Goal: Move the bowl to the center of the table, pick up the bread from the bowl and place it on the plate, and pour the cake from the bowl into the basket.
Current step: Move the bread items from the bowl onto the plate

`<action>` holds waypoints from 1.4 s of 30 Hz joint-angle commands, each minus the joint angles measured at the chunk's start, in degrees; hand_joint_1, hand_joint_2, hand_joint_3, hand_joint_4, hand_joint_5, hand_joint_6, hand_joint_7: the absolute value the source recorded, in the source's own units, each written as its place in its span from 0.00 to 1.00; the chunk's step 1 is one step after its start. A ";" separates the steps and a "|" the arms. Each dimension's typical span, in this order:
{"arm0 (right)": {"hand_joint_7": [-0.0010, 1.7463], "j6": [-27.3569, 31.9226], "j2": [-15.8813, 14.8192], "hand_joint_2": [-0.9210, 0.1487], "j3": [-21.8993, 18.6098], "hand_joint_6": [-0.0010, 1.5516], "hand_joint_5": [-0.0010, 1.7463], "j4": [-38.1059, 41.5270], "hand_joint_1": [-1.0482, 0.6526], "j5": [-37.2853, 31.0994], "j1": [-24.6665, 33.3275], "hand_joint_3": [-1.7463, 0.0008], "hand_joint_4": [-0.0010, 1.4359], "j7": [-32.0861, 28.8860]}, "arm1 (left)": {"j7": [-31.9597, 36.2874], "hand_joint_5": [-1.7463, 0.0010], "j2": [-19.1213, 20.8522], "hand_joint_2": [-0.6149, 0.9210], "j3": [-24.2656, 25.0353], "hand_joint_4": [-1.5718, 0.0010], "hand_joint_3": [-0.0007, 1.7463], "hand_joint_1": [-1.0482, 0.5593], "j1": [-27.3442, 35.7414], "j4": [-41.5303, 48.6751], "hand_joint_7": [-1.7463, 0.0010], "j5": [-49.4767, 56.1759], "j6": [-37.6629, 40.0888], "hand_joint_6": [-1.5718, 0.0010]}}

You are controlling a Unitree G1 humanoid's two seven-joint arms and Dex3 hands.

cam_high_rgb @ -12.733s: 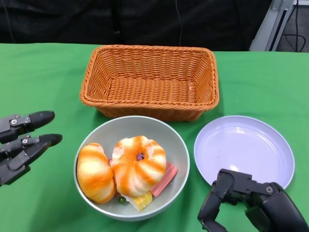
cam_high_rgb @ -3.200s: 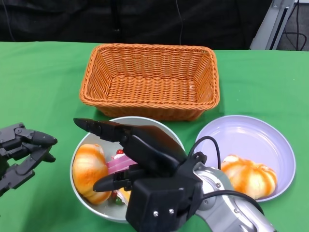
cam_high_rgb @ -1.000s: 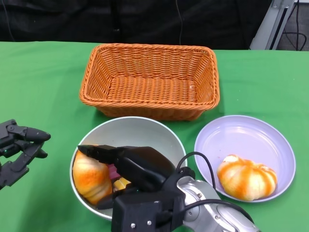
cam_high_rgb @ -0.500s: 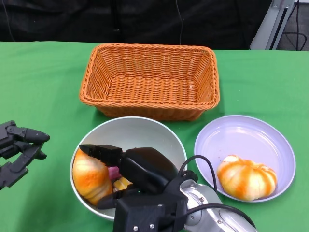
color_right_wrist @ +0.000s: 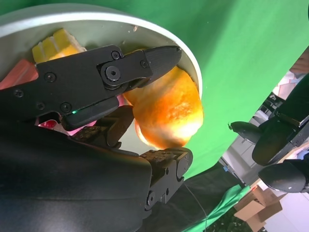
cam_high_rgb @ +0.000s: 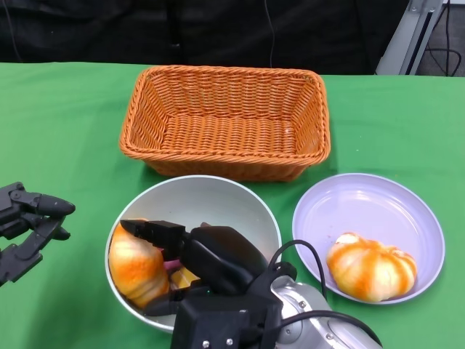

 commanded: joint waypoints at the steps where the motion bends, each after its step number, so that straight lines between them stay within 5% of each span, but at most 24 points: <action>1: 0.02 -0.34 0.60 0.00 -0.41 0.22 0.07 1.18 0.26 0.39 -0.94 0.97 0.51 -0.78 | 0.76 0.30 1.07 1.00 0.38 0.47 0.15 0.56 -0.22 0.23 0.60 0.10 0.05 0.37; 16: 0.01 -1.28 2.47 0.00 -0.08 0.24 0.06 6.91 0.27 0.29 -3.85 0.96 0.54 -1.67 | 0.42 0.32 1.39 1.00 0.45 0.46 0.14 0.56 -0.68 1.59 0.62 -0.20 -0.64 0.36; 35: 0.05 -0.32 3.75 0.00 -0.71 0.38 0.08 12.14 0.35 0.63 -5.86 0.96 0.64 -2.63 | 1.30 0.30 1.21 1.00 0.57 0.47 0.16 0.57 -0.56 1.64 0.60 0.35 -1.14 0.37; 38: 0.07 -0.57 3.55 0.00 -1.02 0.44 0.12 12.03 0.41 0.42 -5.07 0.96 0.69 -4.41 | 1.66 0.29 1.28 1.00 0.57 0.49 0.17 0.57 -0.36 1.35 0.59 0.87 -1.13 0.37; 42: 0.19 -2.32 3.41 0.00 -1.68 0.48 0.56 12.17 0.45 0.98 -4.31 0.93 0.49 -7.08 | 2.07 0.28 1.21 1.00 0.49 0.49 0.16 0.57 -0.32 0.96 0.58 1.02 -0.75 0.37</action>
